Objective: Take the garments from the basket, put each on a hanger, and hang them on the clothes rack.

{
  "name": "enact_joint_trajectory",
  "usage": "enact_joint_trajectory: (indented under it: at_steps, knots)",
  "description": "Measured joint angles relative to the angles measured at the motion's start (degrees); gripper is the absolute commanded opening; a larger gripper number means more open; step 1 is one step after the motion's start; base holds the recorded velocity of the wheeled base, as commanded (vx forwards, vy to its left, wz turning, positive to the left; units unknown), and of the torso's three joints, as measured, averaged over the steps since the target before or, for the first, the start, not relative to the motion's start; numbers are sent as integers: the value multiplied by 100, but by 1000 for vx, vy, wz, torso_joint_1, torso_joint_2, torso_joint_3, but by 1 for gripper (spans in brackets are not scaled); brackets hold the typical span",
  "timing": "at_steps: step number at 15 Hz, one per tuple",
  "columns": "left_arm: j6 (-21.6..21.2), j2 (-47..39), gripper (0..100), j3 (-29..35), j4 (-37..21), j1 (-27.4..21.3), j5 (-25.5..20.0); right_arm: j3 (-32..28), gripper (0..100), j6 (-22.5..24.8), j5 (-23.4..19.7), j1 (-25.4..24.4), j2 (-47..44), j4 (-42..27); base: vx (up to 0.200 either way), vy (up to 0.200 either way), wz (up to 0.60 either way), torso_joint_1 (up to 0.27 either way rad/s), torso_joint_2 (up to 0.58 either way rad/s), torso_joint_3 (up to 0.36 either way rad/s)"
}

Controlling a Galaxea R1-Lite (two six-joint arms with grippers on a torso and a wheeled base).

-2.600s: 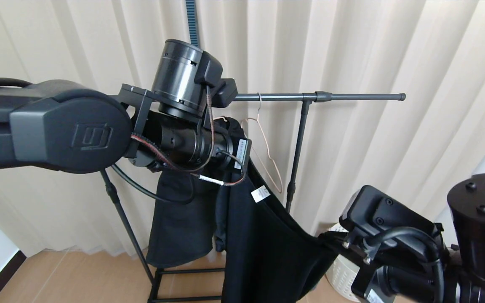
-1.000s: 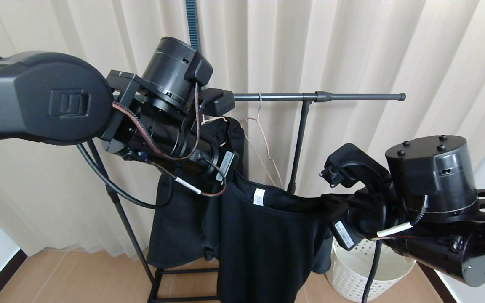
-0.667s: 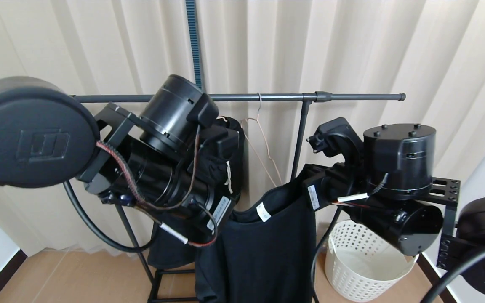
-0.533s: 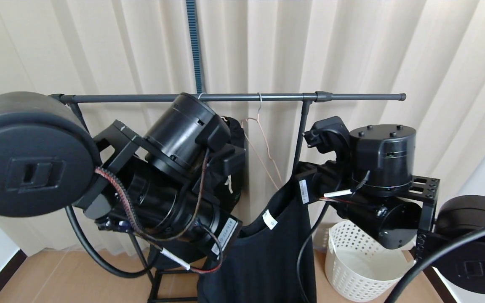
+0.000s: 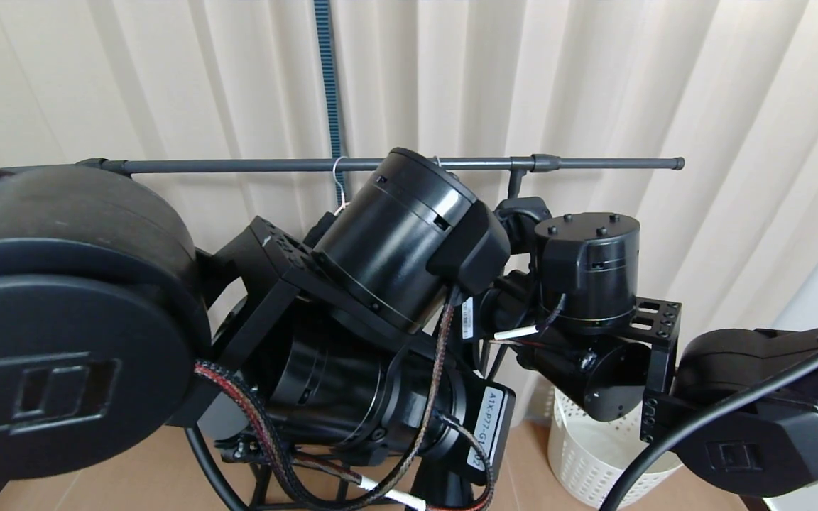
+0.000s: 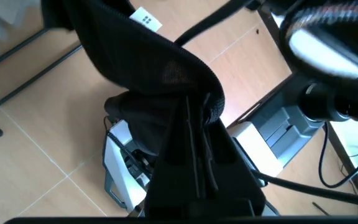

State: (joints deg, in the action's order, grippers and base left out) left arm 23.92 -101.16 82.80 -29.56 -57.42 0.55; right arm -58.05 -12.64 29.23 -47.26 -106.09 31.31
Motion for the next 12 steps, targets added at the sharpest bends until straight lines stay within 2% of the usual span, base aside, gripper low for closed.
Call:
enact_joint_trajectory:
  at_steps: [4,7,12]
  knots:
    - [0,-20,0,-2,-7,6,144,-10,0,2,11,18,11,0,0,0,0,0,0,0]
    - [-17,-17,0,-96,-16,161,566,15,0,90,18,265,118,-33,0,0,0,0,0,0]
    - [-30,-38,0,-232,80,858,837,188,0,668,16,811,540,-30,0,0,0,0,0,0]
